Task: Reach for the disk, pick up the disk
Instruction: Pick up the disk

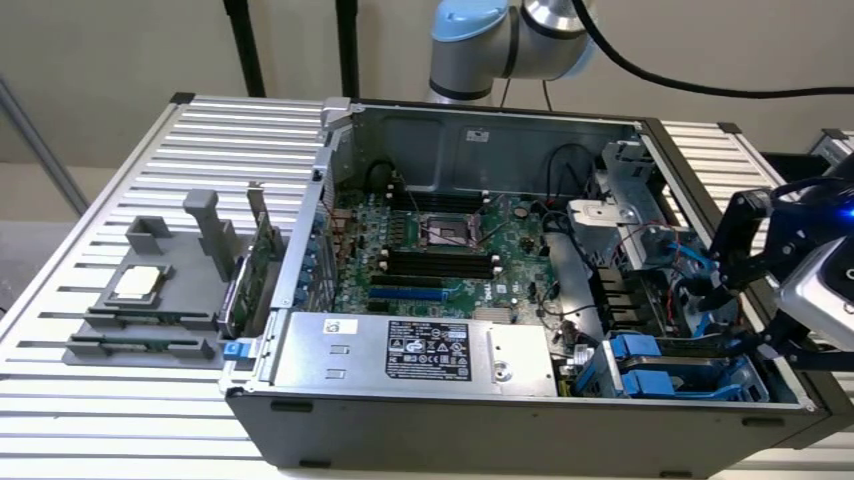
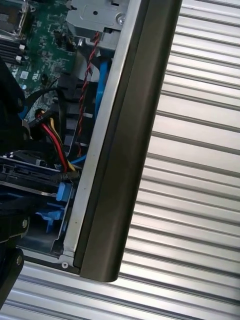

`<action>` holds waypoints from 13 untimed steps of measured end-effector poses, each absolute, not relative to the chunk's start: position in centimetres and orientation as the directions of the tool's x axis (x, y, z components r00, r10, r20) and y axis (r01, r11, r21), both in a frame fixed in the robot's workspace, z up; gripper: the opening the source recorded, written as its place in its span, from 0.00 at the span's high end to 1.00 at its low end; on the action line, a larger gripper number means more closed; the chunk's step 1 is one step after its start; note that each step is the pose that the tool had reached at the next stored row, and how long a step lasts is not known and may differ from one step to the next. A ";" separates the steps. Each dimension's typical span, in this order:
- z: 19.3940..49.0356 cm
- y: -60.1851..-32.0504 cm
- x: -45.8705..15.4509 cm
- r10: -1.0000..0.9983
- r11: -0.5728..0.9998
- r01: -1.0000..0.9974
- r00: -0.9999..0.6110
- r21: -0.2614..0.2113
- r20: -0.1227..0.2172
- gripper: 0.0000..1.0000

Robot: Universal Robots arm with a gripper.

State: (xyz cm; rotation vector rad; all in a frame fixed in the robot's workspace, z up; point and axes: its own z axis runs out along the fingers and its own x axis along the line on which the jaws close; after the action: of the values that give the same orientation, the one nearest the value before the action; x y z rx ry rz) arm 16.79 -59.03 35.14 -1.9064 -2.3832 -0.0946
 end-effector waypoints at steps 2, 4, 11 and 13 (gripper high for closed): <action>35.1 -59.0 16.8 0.965 0.240 0.971 -0.238 -0.007 0.108 0.52; 35.1 -59.0 16.9 0.960 0.262 0.965 -0.260 -0.007 0.107 0.52; 34.9 -59.0 16.9 0.951 0.292 0.956 -0.289 -0.007 0.108 0.52; 34.7 -59.0 16.9 0.951 0.292 0.956 -0.290 -0.007 0.107 0.52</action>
State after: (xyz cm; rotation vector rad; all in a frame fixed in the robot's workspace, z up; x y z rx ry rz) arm 16.87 -59.02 34.66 -1.8151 -2.4508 -0.0896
